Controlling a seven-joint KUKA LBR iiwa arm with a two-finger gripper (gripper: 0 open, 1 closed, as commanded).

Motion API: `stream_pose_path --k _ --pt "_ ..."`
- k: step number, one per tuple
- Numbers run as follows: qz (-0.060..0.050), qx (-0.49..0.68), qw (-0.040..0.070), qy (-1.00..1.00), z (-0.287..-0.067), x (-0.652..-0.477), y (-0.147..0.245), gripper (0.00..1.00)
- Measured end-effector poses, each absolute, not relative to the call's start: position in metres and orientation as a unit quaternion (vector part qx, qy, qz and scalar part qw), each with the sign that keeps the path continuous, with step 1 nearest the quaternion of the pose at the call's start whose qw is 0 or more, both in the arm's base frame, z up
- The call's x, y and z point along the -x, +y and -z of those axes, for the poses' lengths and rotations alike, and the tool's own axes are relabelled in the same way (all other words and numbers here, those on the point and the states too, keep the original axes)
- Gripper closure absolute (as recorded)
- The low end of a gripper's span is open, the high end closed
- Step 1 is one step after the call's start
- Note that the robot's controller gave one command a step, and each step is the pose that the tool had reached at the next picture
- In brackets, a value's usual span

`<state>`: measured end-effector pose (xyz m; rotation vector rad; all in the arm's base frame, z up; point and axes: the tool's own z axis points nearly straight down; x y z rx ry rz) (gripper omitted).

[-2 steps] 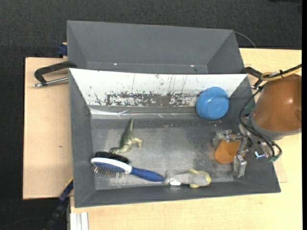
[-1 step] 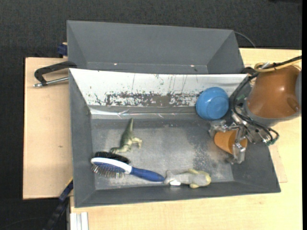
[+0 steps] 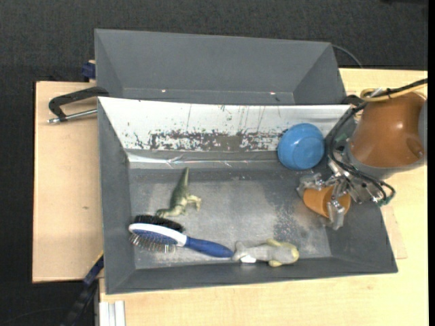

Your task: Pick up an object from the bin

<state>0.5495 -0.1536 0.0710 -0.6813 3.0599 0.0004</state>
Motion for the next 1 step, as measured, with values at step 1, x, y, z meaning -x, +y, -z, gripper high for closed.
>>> stream_pose_path --k 1 --pt "0.003 0.369 0.007 0.929 -0.2871 -0.5336 -0.1267 1.00"
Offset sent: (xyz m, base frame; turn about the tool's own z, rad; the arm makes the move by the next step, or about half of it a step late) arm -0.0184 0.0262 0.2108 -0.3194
